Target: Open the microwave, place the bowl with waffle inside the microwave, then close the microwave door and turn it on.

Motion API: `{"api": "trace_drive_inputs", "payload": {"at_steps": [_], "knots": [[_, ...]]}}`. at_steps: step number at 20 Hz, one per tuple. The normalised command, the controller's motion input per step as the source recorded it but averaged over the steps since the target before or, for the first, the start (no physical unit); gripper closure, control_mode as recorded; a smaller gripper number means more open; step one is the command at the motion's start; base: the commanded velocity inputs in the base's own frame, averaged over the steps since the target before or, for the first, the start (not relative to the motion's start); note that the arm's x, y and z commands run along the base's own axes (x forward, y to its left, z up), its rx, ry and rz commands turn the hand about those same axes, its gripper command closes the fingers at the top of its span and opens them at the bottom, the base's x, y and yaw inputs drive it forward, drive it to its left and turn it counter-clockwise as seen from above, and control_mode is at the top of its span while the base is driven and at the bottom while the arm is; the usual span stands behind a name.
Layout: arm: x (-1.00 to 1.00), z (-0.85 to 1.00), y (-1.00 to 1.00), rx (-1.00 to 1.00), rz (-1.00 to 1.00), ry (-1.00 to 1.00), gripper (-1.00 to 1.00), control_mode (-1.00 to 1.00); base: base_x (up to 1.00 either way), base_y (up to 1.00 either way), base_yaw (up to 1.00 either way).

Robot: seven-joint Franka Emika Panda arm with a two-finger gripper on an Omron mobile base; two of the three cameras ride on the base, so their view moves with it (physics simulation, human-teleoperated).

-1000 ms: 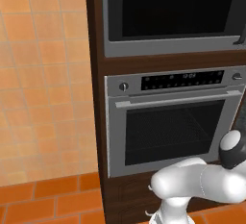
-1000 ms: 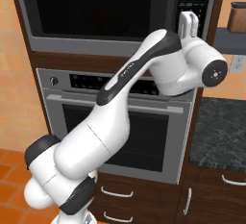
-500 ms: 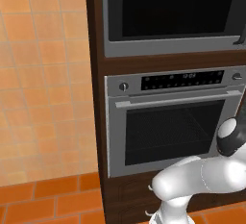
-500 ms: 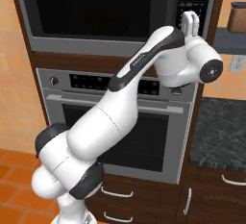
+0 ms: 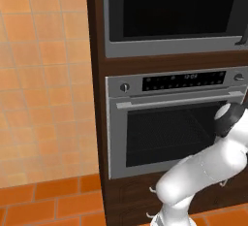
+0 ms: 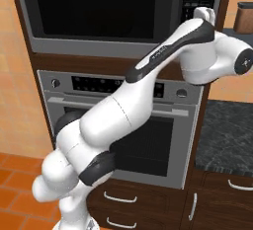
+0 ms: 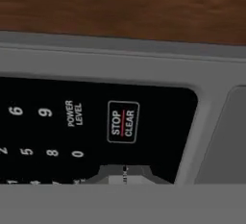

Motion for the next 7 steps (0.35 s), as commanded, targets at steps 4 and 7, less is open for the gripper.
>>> {"api": "trace_drive_inputs", "payload": {"at_steps": [4,7], "knots": [[-0.67,-0.04,0.02,-0.04,-0.02,-0.30,1.00,-1.00,0.00,0.00,0.00],[-1.00,-0.29,0.16,-0.07,-0.03,-0.34,1.00,-1.00,0.00,0.00,0.00]]}}
